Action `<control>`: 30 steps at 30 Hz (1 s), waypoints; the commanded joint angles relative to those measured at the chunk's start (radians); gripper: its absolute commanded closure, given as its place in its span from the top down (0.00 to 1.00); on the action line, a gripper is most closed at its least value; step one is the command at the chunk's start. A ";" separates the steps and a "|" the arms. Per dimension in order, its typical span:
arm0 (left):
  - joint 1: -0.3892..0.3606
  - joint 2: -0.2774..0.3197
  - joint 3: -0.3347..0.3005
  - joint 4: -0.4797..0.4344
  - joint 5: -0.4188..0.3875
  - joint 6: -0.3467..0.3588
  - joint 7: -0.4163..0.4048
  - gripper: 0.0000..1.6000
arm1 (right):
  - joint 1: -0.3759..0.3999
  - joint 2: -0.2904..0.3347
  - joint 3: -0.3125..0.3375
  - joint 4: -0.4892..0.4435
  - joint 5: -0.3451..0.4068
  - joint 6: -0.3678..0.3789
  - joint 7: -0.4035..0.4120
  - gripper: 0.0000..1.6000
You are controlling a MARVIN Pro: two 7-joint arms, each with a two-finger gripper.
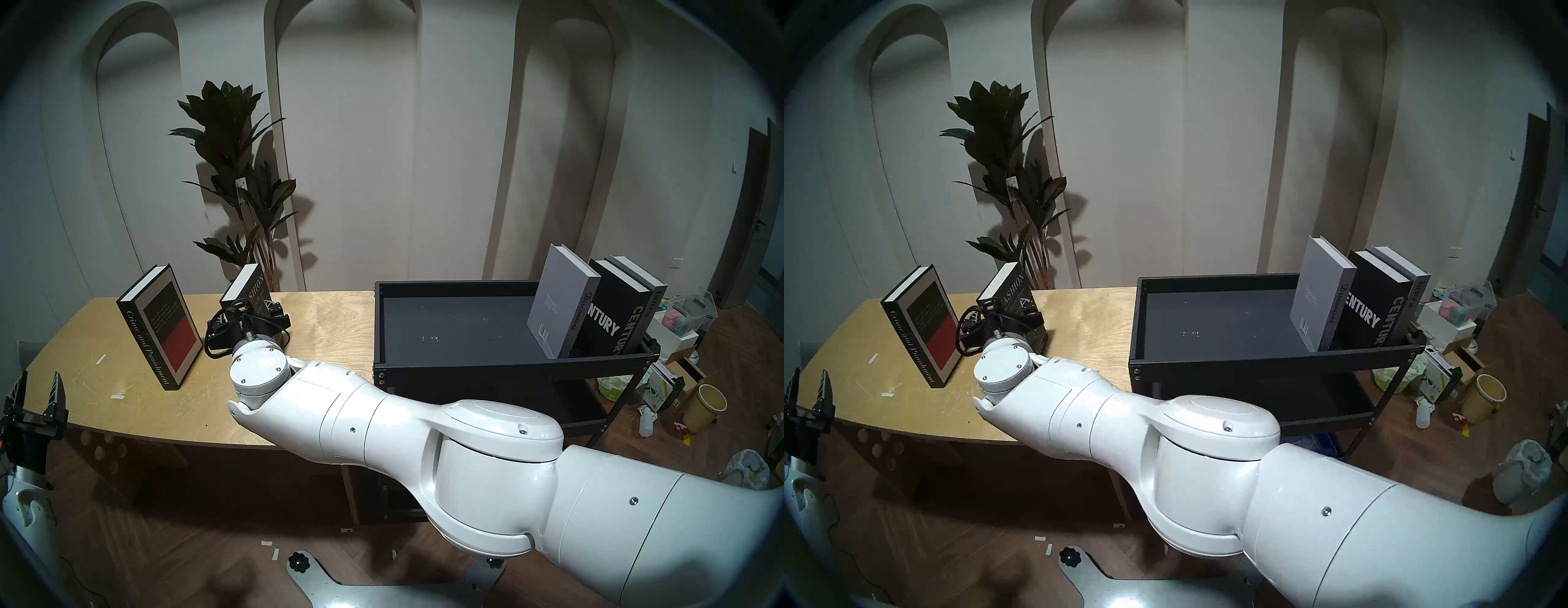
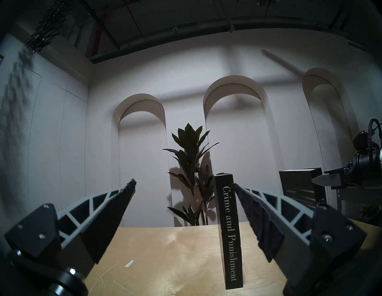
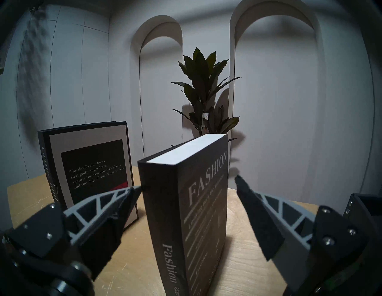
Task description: Move the books from the display table onto the shelf, standing them upright with spines facing out and tallest at one end
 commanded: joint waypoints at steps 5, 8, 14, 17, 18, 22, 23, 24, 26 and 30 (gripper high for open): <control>-0.020 0.036 -0.021 0.009 -0.006 -0.003 -0.002 1.00 | 0.040 -0.015 0.012 0.043 0.011 0.008 0.006 0.00; -0.024 0.040 -0.021 0.010 -0.008 -0.004 -0.003 1.00 | 0.042 -0.015 0.014 0.057 0.016 0.009 0.008 0.00; -0.031 0.046 -0.016 0.009 -0.012 -0.006 -0.014 1.00 | 0.053 -0.015 0.018 0.088 0.024 0.008 0.017 0.00; -0.032 0.046 -0.015 0.008 -0.013 -0.007 -0.020 1.00 | 0.059 -0.015 0.018 0.091 0.025 0.006 0.019 0.00; -0.032 0.047 -0.015 0.007 -0.014 -0.008 -0.023 1.00 | 0.065 -0.015 0.017 0.093 0.025 0.006 0.021 0.00; -0.035 0.048 -0.014 0.003 -0.017 -0.011 -0.039 1.00 | 0.081 -0.015 0.018 0.096 0.028 0.003 0.027 0.00; -0.035 0.048 -0.013 0.001 -0.018 -0.012 -0.044 1.00 | 0.086 -0.015 0.017 0.097 0.028 0.003 0.029 0.00; -0.036 0.048 -0.011 -0.001 -0.019 -0.013 -0.050 1.00 | 0.092 -0.015 0.017 0.096 0.029 0.002 0.030 0.00; -0.036 0.047 -0.009 -0.006 -0.021 -0.015 -0.060 1.00 | 0.103 -0.015 0.017 0.093 0.030 0.001 0.033 0.00; -0.035 0.042 -0.004 -0.017 -0.025 -0.020 -0.081 1.00 | 0.123 -0.015 0.017 0.088 0.029 -0.001 0.036 0.00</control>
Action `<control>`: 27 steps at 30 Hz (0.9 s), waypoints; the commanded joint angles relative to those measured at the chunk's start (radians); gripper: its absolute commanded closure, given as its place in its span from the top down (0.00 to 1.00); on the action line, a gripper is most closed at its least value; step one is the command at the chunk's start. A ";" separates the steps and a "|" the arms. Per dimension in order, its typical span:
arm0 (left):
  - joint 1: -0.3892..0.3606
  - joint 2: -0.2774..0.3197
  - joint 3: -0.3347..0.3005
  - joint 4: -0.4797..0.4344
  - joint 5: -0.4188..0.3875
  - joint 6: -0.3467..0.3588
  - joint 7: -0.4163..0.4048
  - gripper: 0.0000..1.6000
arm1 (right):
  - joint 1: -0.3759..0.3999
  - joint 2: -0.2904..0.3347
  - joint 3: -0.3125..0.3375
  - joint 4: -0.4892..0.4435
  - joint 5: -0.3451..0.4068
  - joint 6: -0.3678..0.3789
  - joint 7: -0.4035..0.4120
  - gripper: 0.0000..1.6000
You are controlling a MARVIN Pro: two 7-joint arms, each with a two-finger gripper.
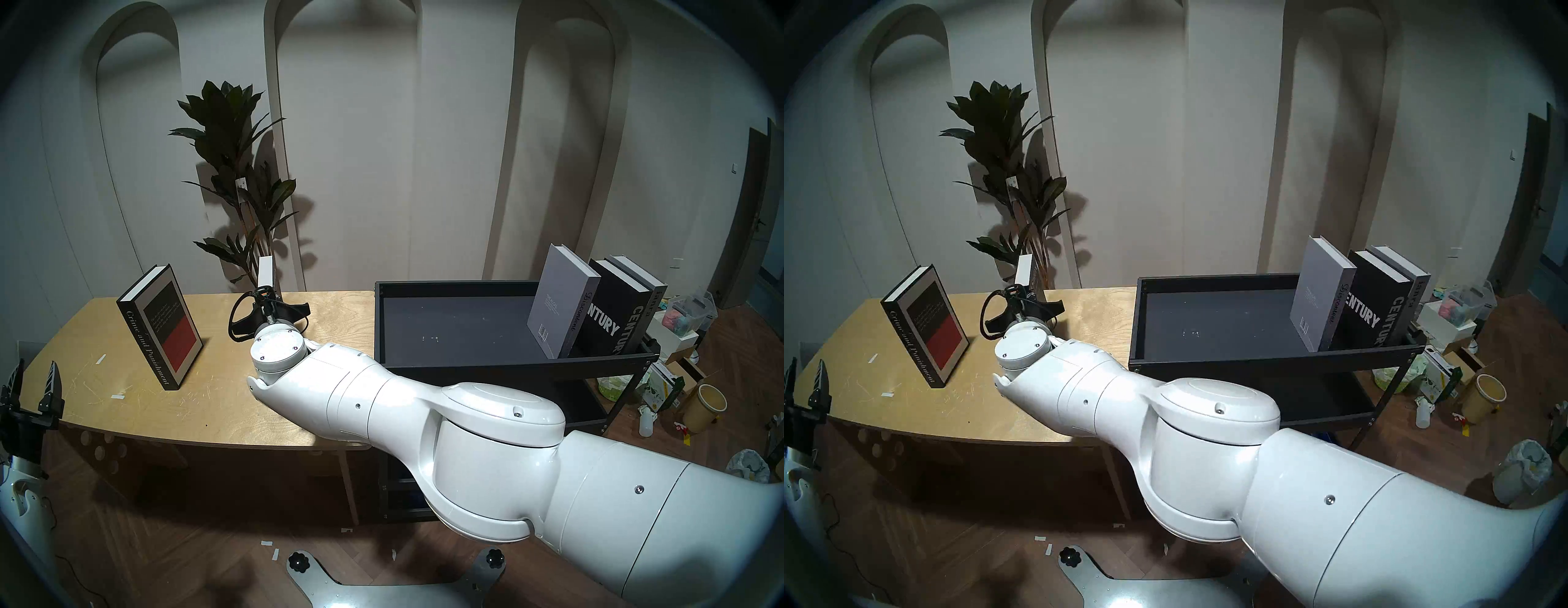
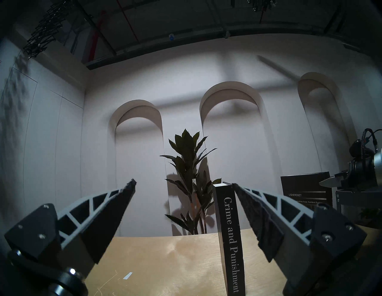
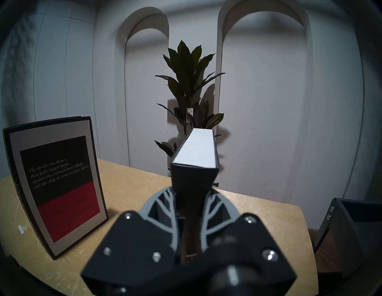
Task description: Move the books from the display table onto the shelf, standing them upright with spines facing out and tallest at one end
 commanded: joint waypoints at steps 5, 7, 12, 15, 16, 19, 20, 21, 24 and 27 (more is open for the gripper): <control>0.002 0.002 -0.001 -0.049 -0.015 -0.025 -0.061 1.00 | 0.079 -0.008 -0.001 -0.031 -0.017 -0.017 0.003 0.00; 0.006 -0.004 -0.001 -0.058 -0.019 -0.031 -0.075 1.00 | 0.085 -0.008 0.001 -0.035 -0.018 -0.022 0.001 0.00; 0.021 -0.026 -0.002 -0.094 -0.035 -0.048 -0.121 1.00 | 0.102 -0.008 0.005 -0.040 -0.024 -0.042 -0.008 0.00; 0.033 -0.041 -0.004 -0.121 -0.048 -0.058 -0.153 1.00 | 0.113 -0.008 0.008 -0.039 -0.031 -0.063 -0.020 0.00; 0.039 -0.048 -0.005 -0.133 -0.054 -0.063 -0.167 1.00 | 0.118 -0.008 0.005 -0.037 -0.038 -0.071 -0.025 0.00; 0.052 -0.065 -0.007 -0.163 -0.073 -0.070 -0.206 1.00 | 0.129 -0.008 -0.001 -0.034 -0.057 -0.106 -0.048 0.00; 0.055 -0.070 -0.005 -0.172 -0.080 -0.071 -0.218 1.00 | 0.134 -0.008 0.003 -0.033 -0.061 -0.121 -0.058 0.00; 0.057 -0.075 -0.002 -0.180 -0.085 -0.071 -0.228 1.00 | 0.139 -0.008 0.005 -0.030 -0.067 -0.136 -0.067 0.00; 0.060 -0.085 0.012 -0.199 -0.100 -0.068 -0.258 1.00 | 0.161 -0.008 0.016 -0.027 -0.083 -0.183 -0.095 0.00; 0.060 -0.094 0.022 -0.218 -0.110 -0.067 -0.280 1.00 | 0.181 -0.008 0.023 -0.060 -0.099 -0.223 -0.122 0.00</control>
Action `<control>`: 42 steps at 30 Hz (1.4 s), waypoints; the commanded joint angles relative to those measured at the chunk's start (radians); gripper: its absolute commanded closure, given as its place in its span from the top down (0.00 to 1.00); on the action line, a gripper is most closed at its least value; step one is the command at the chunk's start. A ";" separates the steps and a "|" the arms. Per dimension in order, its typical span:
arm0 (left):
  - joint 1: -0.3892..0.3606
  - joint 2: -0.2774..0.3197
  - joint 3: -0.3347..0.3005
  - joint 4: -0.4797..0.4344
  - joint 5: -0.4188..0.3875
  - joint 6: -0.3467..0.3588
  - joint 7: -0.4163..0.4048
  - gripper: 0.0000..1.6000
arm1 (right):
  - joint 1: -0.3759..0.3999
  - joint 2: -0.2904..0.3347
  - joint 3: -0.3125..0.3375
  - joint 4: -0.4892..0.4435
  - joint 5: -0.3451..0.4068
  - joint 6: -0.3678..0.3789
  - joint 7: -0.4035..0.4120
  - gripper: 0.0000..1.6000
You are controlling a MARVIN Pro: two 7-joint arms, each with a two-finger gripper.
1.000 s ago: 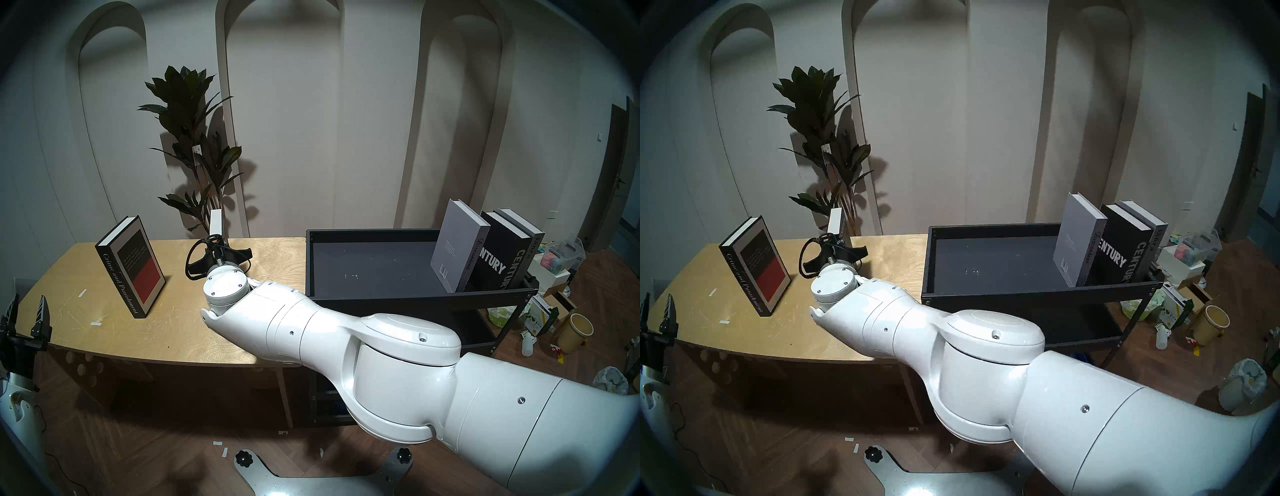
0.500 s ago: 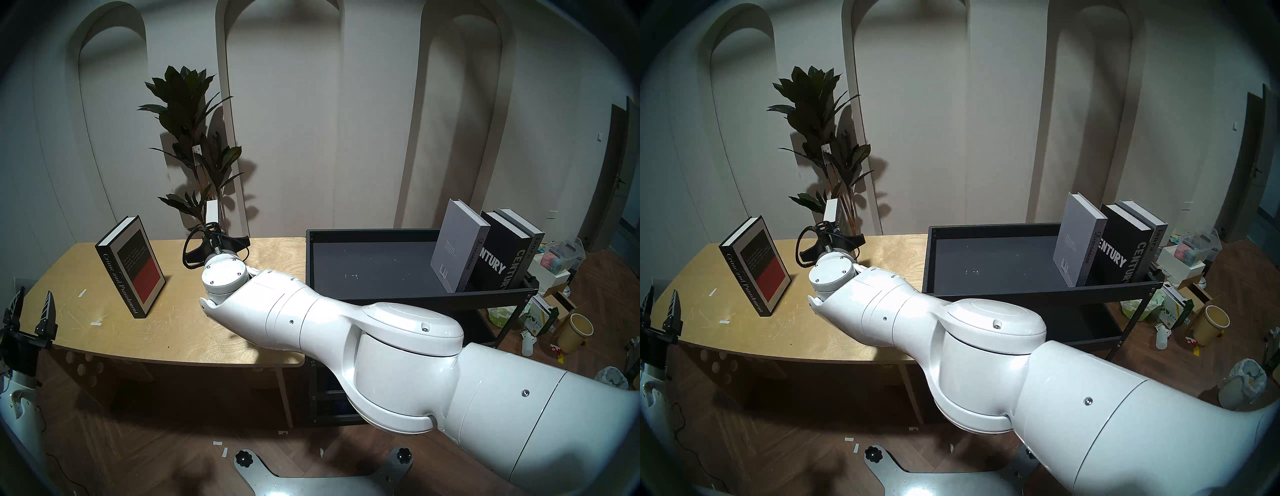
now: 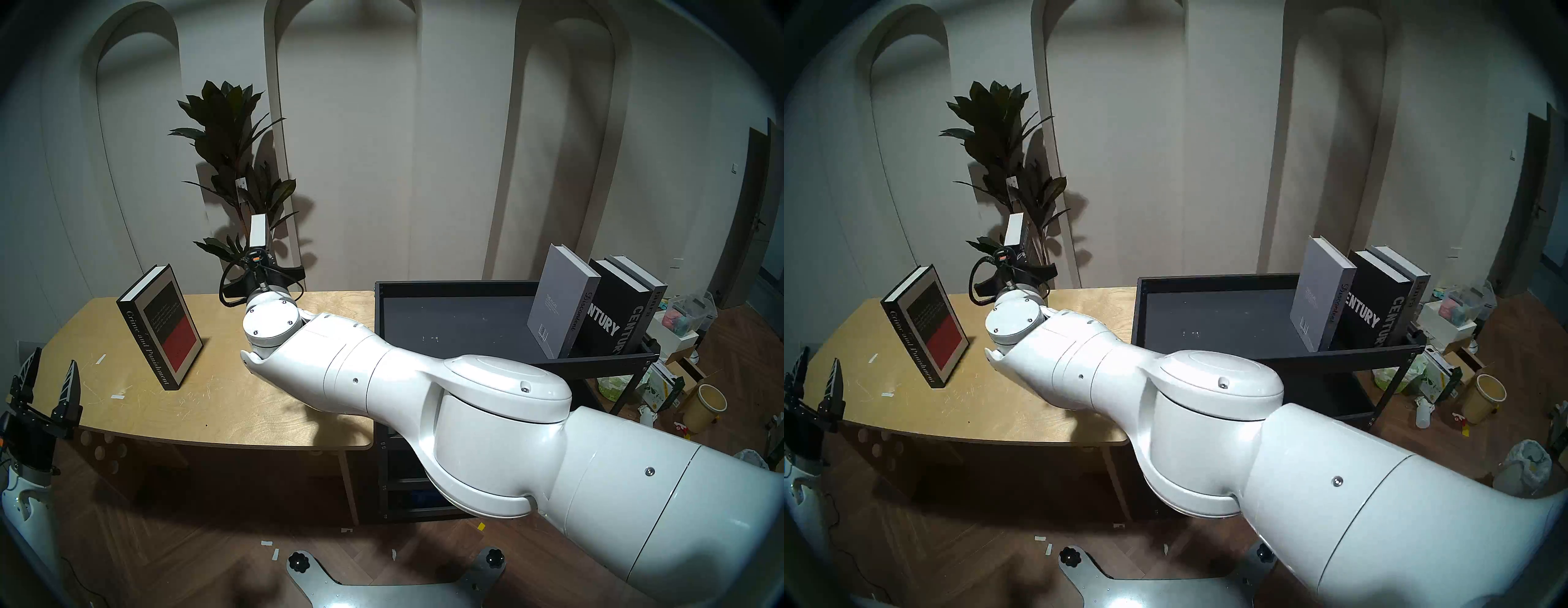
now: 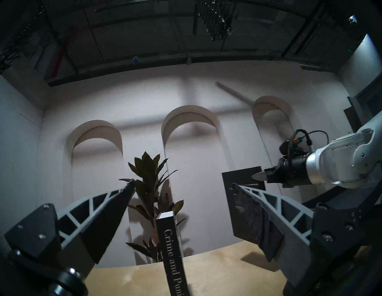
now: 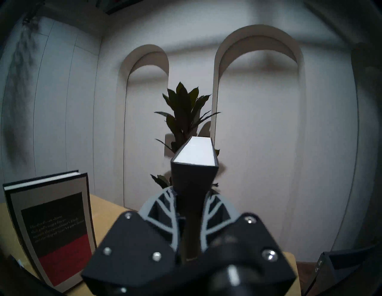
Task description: Move the books from the display table onto the shelf, standing them upright with spines facing out and tallest at one end
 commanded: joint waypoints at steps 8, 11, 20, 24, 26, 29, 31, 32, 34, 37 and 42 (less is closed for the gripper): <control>0.011 -0.030 0.043 -0.091 -0.047 0.001 -0.078 1.00 | 0.096 0.114 0.028 -0.170 -0.090 -0.164 -0.157 0.00; 0.006 -0.030 0.060 -0.097 -0.044 0.003 -0.080 1.00 | 0.098 0.153 0.029 -0.198 -0.108 -0.164 -0.190 0.00; -0.007 -0.028 0.101 -0.119 -0.039 0.003 -0.084 1.00 | 0.108 0.271 0.061 -0.286 -0.123 -0.150 -0.251 0.00; -0.013 -0.025 0.114 -0.127 -0.037 0.003 -0.086 1.00 | 0.130 0.316 0.081 -0.311 -0.123 -0.140 -0.254 0.00; -0.016 -0.025 0.125 -0.130 -0.035 0.004 -0.087 1.00 | 0.142 0.347 0.087 -0.337 -0.124 -0.136 -0.251 0.00; -0.019 -0.024 0.140 -0.133 -0.033 0.005 -0.089 1.00 | 0.156 0.386 0.100 -0.371 -0.116 -0.124 -0.240 0.00; -0.021 -0.024 0.147 -0.135 -0.033 0.005 -0.090 1.00 | 0.161 0.409 0.110 -0.387 -0.110 -0.114 -0.235 0.00; -0.021 -0.023 0.149 -0.137 -0.033 0.004 -0.090 1.00 | 0.164 0.421 0.115 -0.396 -0.107 -0.109 -0.233 0.00; -0.024 -0.021 0.155 -0.140 -0.033 0.004 -0.092 1.00 | 0.171 0.461 0.131 -0.426 -0.095 -0.084 -0.221 0.00; -0.026 -0.019 0.160 -0.143 -0.032 0.003 -0.092 1.00 | 0.174 0.505 0.147 -0.460 -0.079 -0.057 -0.205 0.00; -0.029 -0.017 0.171 -0.150 -0.028 0.003 -0.093 1.00 | 0.173 0.563 0.168 -0.512 -0.040 -0.008 -0.179 0.00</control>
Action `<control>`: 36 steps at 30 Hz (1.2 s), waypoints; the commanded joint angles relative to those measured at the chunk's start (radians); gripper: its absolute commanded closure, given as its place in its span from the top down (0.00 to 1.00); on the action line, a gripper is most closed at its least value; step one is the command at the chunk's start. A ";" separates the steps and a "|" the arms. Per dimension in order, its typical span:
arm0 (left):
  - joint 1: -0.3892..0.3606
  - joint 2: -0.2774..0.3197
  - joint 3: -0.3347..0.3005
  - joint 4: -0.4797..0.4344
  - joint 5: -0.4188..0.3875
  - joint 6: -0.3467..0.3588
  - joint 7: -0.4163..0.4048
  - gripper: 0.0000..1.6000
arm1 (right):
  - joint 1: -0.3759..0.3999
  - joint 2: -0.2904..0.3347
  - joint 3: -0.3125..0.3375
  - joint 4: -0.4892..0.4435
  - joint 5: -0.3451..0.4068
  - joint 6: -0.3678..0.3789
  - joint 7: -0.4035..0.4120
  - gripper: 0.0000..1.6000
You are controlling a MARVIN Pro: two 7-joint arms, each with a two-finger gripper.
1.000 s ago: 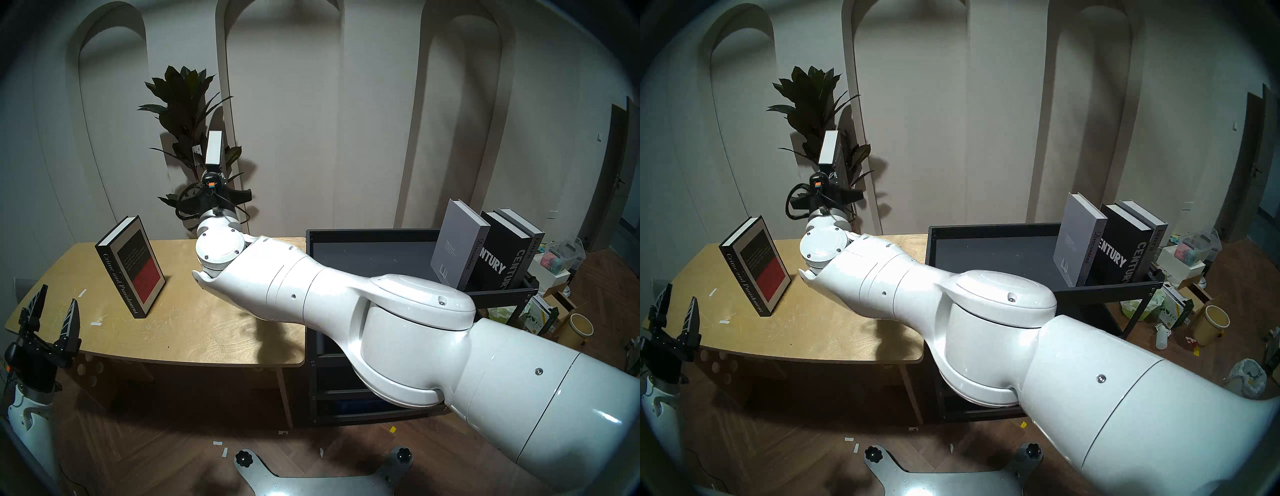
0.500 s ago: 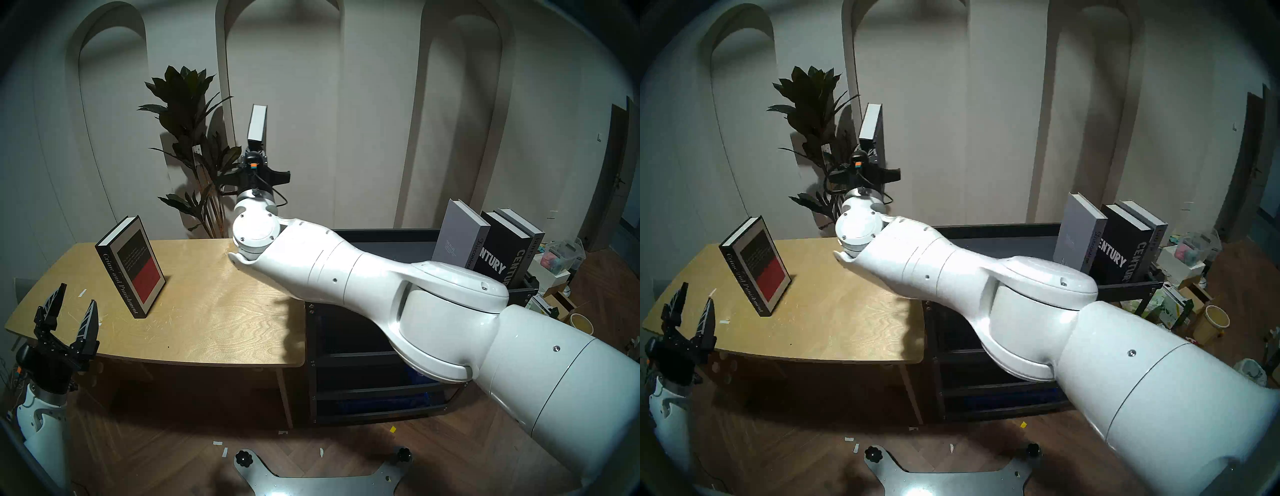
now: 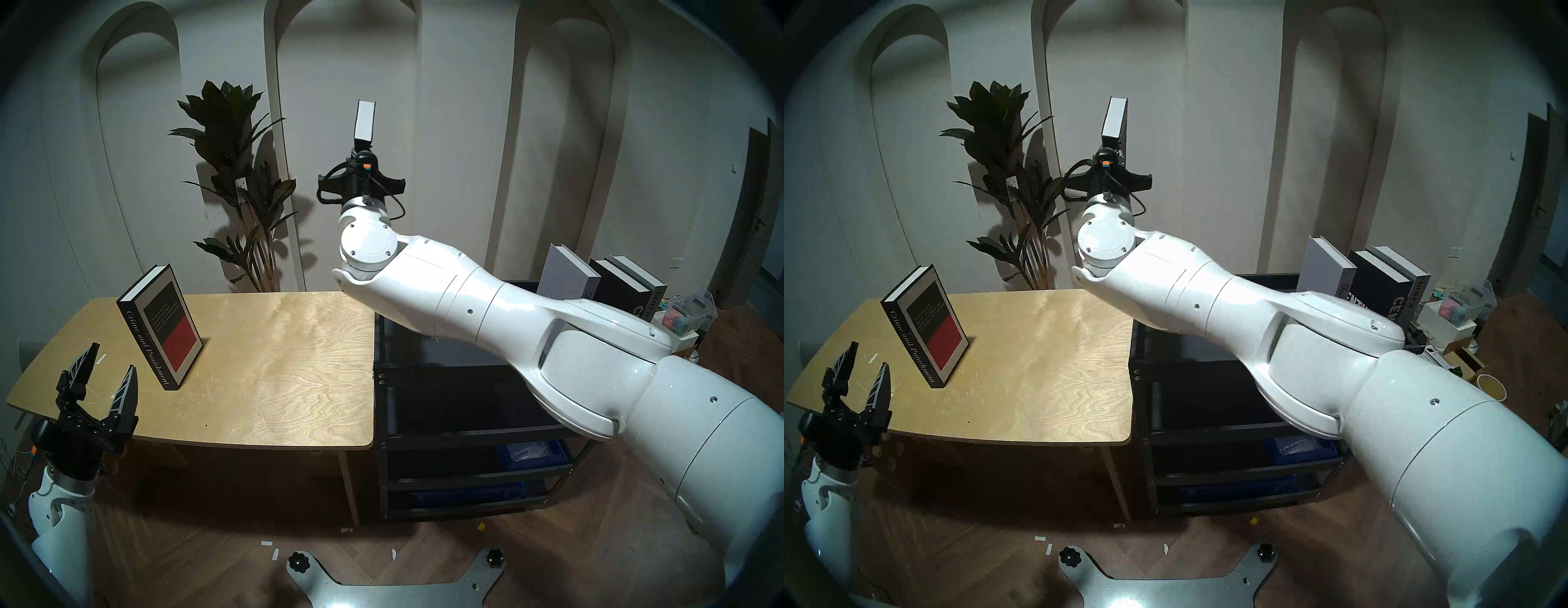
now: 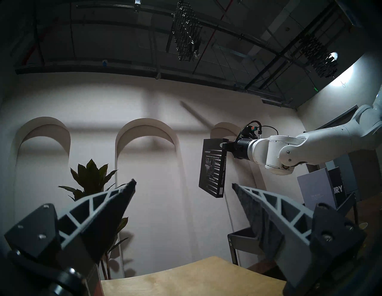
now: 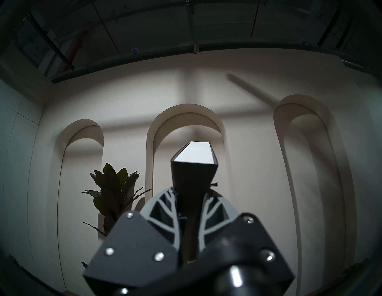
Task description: Move the books from the display table onto the shelf, standing them upright with spines facing out and tallest at one end
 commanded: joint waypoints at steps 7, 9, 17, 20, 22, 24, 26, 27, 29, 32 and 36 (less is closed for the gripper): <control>-0.011 0.008 0.018 -0.035 0.017 0.002 0.003 1.00 | 0.045 0.187 0.065 -0.168 0.081 0.113 0.069 0.00; -0.011 0.007 0.024 -0.038 0.021 0.002 0.003 1.00 | 0.045 0.210 0.077 -0.196 0.097 0.131 0.075 0.00; -0.018 0.002 0.061 -0.052 0.037 0.003 0.007 1.00 | 0.018 0.309 0.110 -0.311 0.164 0.209 0.102 0.00; -0.021 0.002 0.072 -0.054 0.042 0.003 0.009 1.00 | 0.002 0.348 0.110 -0.356 0.184 0.237 0.110 0.00; -0.022 0.002 0.081 -0.055 0.045 0.004 0.011 1.00 | -0.007 0.369 0.112 -0.383 0.197 0.257 0.115 0.00; -0.024 0.001 0.089 -0.056 0.049 0.004 0.013 1.00 | -0.018 0.397 0.114 -0.417 0.211 0.275 0.118 0.00; -0.024 0.001 0.094 -0.057 0.051 0.004 0.015 1.00 | -0.025 0.416 0.114 -0.439 0.220 0.285 0.119 0.00; -0.025 0.000 0.099 -0.058 0.053 0.004 0.017 1.00 | -0.032 0.449 0.111 -0.466 0.228 0.294 0.121 0.00; -0.027 0.000 0.108 -0.059 0.057 0.004 0.020 1.00 | -0.042 0.448 0.124 -0.480 0.237 0.308 0.119 0.00; -0.031 0.000 0.124 -0.060 0.063 0.005 0.025 1.00 | -0.059 0.477 0.135 -0.517 0.253 0.330 0.117 0.00; -0.038 0.000 0.145 -0.064 0.070 0.006 0.032 1.00 | -0.076 0.538 0.148 -0.575 0.270 0.354 0.114 0.00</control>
